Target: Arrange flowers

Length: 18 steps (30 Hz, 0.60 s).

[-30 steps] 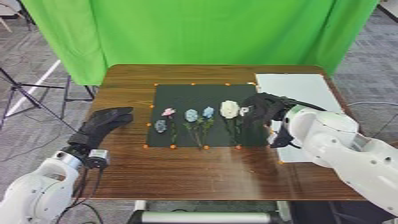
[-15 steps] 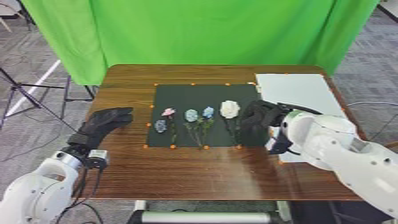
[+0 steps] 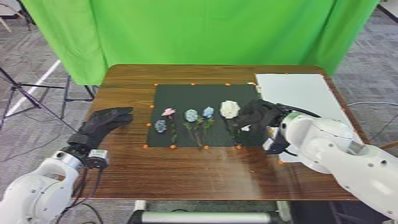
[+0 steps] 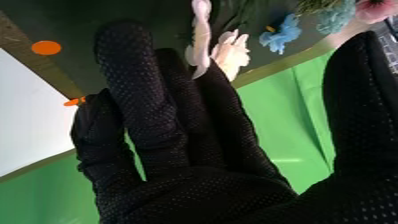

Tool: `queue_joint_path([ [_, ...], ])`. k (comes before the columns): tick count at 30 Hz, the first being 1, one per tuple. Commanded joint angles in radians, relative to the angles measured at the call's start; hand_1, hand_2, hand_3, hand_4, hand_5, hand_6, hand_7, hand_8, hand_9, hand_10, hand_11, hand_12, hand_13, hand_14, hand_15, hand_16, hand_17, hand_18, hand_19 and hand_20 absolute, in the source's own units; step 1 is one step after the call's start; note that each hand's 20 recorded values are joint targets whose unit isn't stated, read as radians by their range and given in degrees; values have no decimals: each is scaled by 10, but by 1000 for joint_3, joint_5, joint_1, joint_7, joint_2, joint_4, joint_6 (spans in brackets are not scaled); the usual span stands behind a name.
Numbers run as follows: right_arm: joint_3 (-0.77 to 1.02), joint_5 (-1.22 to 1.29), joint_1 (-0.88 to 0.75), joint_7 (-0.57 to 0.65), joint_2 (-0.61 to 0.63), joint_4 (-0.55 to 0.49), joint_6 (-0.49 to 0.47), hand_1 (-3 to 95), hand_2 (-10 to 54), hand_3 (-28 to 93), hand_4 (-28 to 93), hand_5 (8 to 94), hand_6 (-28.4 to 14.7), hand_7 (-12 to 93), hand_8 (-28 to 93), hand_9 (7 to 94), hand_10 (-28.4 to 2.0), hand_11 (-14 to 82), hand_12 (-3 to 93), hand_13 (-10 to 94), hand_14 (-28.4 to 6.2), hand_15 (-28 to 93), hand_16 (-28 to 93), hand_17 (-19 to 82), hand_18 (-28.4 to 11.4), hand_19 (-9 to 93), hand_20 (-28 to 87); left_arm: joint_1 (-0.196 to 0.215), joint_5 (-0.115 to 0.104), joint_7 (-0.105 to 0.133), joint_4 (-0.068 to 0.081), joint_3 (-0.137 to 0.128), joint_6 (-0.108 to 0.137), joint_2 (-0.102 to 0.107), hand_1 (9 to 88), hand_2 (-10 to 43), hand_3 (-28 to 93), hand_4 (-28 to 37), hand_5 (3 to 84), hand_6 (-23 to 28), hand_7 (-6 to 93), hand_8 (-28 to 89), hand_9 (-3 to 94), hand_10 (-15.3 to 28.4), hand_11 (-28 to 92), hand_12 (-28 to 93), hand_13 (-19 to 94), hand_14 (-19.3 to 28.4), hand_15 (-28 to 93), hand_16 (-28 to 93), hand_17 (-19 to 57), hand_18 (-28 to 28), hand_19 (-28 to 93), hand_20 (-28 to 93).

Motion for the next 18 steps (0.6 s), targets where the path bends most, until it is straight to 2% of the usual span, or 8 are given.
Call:
queue_joint_path([
  [1, 55, 8, -7, 40, 4, -1, -47, 228, -22, 581, -121, 398, -45, 10, -60, 690, -190, 96, 133, 756, -145, 447, 317, 331, -272, 758, 608, 6, 2, -2, -4, -7, -7, -3, 272, -41, 627, -165, 439, 53, 143, -58, 427, 141, 210, 143, 315, 185, 181, 22, -13, 150, 92, 144],
  [4, 46, -12, -7, 51, 11, -7, -44, 222, -21, 580, -118, 347, -50, -9, -56, 662, -196, 83, 134, 758, -147, 390, 320, 329, -273, 751, 593, 5, 1, 2, -4, -4, -4, -3, 272, -41, 627, -165, 441, 53, 143, -58, 427, 141, 210, 142, 315, 184, 181, 22, -13, 150, 92, 144],
  [6, 50, -36, -3, 57, 6, -5, -69, 212, -21, 583, -118, 321, -54, -18, -51, 567, -219, 61, 114, 746, -154, 346, 317, 318, -274, 731, 584, 6, 0, 0, -4, -4, -5, -3, 272, -41, 627, -165, 441, 53, 143, -58, 427, 141, 210, 143, 315, 185, 181, 22, -13, 150, 92, 144],
  [10, 83, -80, -13, 55, 10, -5, -91, 204, -20, 583, -119, 333, -54, -15, -48, 457, -235, 41, 91, 703, -173, 273, 311, 292, -275, 673, 558, 7, 2, 1, -6, -4, -2, -4, 272, -40, 627, -165, 440, 54, 144, -58, 427, 140, 210, 143, 315, 185, 181, 22, -14, 150, 93, 144],
  [12, 121, -107, -46, 44, 22, -12, -25, 201, -18, 586, -120, 336, -54, -11, -49, 415, -231, 34, 87, 662, -190, 244, 310, 265, -277, 636, 545, 4, 0, 4, -4, -3, -1, -4, 273, -40, 626, -165, 440, 54, 143, -58, 427, 141, 210, 142, 315, 185, 181, 22, -13, 150, 93, 144],
  [14, 190, -107, -107, 14, 32, -20, 83, 198, -14, 588, -121, 336, -56, -5, -49, 386, -217, 35, 94, 596, -207, 195, 302, 232, -273, 570, 514, 5, 3, 10, -3, 0, 7, -2, 273, -40, 626, -165, 440, 54, 142, -58, 427, 141, 210, 142, 315, 185, 181, 22, -13, 150, 92, 144],
  [16, 306, -55, -204, -25, 31, -37, 181, 198, -12, 590, -124, 347, -56, -2, -47, 386, -205, 39, 105, 542, -214, 159, 300, 212, -261, 502, 476, 6, -1, 25, -5, 7, 25, 2, 273, -41, 627, -166, 440, 54, 142, -58, 428, 140, 210, 143, 316, 185, 181, 22, -13, 150, 92, 143],
  [18, 451, 57, -328, -123, 11, -45, 265, 195, -11, 598, -128, 359, -55, 5, -46, 399, -194, 44, 118, 487, -212, 139, 300, 199, -240, 423, 433, 3, 6, 35, -7, 4, 32, 2, 273, -41, 627, -167, 442, 53, 143, -58, 430, 143, 210, 142, 323, 182, 182, 20, -1, 138, 85, 138],
])
